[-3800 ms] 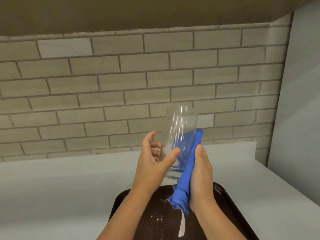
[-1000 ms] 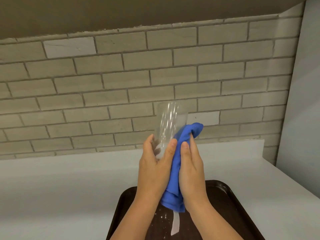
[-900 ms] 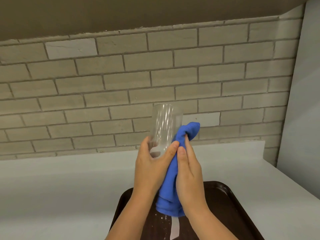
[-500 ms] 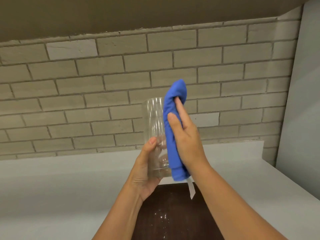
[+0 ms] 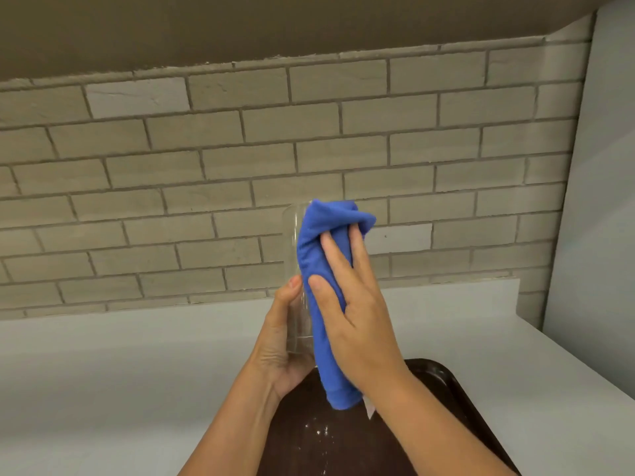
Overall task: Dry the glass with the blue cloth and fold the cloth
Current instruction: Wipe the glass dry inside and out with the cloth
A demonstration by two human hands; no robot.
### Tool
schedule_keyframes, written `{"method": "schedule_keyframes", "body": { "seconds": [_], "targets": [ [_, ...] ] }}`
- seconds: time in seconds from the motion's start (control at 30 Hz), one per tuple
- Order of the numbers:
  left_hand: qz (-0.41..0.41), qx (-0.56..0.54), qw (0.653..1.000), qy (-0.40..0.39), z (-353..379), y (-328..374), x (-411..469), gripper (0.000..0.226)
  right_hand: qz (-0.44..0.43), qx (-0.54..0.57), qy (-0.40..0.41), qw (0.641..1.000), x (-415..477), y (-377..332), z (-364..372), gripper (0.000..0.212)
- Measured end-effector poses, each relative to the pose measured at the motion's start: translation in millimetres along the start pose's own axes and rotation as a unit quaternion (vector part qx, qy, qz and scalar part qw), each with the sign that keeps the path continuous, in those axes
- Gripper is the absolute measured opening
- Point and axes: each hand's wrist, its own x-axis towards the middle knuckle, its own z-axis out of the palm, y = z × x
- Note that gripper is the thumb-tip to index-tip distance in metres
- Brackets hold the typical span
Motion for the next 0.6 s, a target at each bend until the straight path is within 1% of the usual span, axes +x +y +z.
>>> {"method": "schedule_keyframes", "body": {
  "seconds": [0.07,0.13,0.2,0.27,0.33,0.37,0.47,0.5,0.53,0.6],
  "targets": [
    [0.002,-0.008,1.0,-0.015,2.4,2.0,1.2,0.065,-0.005,0.008,0.01,1.0,23.0,-2.9,-6.1,0.047],
    [0.007,-0.007,1.0,-0.014,0.9,3.2,3.6,0.074,0.028,0.059,0.019,0.998,39.5,-3.2,-10.3,0.049],
    [0.018,0.004,1.0,-0.017,0.0,3.8,5.3,0.077,0.094,0.136,0.027,0.986,43.7,0.1,-10.8,0.046],
    [0.029,0.026,0.999,-0.013,-2.5,3.7,7.7,0.076,0.175,0.202,0.021,0.963,35.8,5.8,-8.1,0.044],
    [0.034,0.055,0.998,-0.003,-2.1,4.1,7.0,0.073,0.245,0.245,0.029,0.938,22.5,12.1,-4.5,0.043],
    [0.032,0.07,0.997,0.006,-1.1,3.9,6.2,0.073,0.262,0.256,0.043,0.93,16.7,14.9,-3.4,0.042],
    [0.026,0.125,0.991,0.03,2.0,1.5,3.2,0.084,0.273,0.255,0.088,0.923,5.1,20.2,-0.4,0.039],
    [0.025,0.153,0.987,0.035,2.6,0.9,2.8,0.084,0.276,0.251,0.1,0.922,3.6,21.0,-0.1,0.036],
    [0.026,0.183,0.982,0.043,2.4,0.0,3.8,0.079,0.277,0.249,0.111,0.921,2.7,21.3,-0.8,0.033],
    [0.04,0.246,0.964,0.091,4.3,-0.1,5.7,0.061,0.28,0.249,0.128,0.918,2.3,21.4,-3.3,0.031]
  ]
}}
